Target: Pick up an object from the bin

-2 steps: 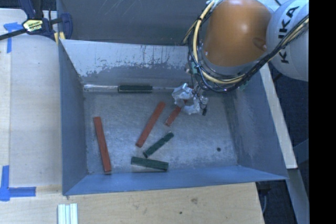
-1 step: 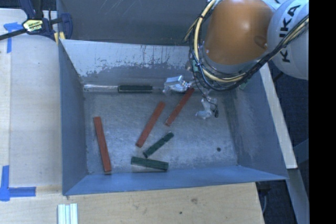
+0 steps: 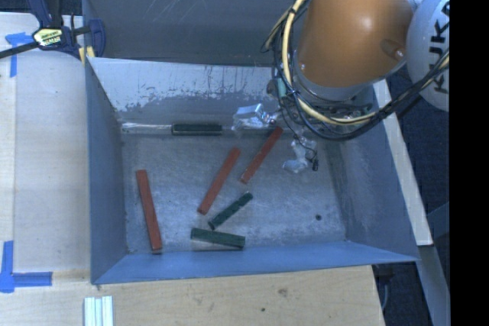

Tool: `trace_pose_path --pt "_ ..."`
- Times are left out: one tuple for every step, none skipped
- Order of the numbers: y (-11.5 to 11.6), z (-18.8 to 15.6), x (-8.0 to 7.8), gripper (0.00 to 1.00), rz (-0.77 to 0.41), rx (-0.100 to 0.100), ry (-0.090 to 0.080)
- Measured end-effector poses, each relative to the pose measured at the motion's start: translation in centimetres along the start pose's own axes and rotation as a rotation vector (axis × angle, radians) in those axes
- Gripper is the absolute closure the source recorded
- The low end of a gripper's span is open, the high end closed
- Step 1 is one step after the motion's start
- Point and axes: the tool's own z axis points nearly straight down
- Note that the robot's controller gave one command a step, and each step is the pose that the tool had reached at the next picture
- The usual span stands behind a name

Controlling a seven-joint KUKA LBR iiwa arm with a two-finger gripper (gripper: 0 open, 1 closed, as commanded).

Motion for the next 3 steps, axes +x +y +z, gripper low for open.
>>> trace_pose_path --pt "3.9 15.0 -3.9 0.0 -0.063 -0.012 0.009" --pt "1.0 18.4 -3.9 0.0 -0.128 -0.008 0.01" --pt "1.0 18.2 -4.1 1.0 -0.127 -0.005 0.003"
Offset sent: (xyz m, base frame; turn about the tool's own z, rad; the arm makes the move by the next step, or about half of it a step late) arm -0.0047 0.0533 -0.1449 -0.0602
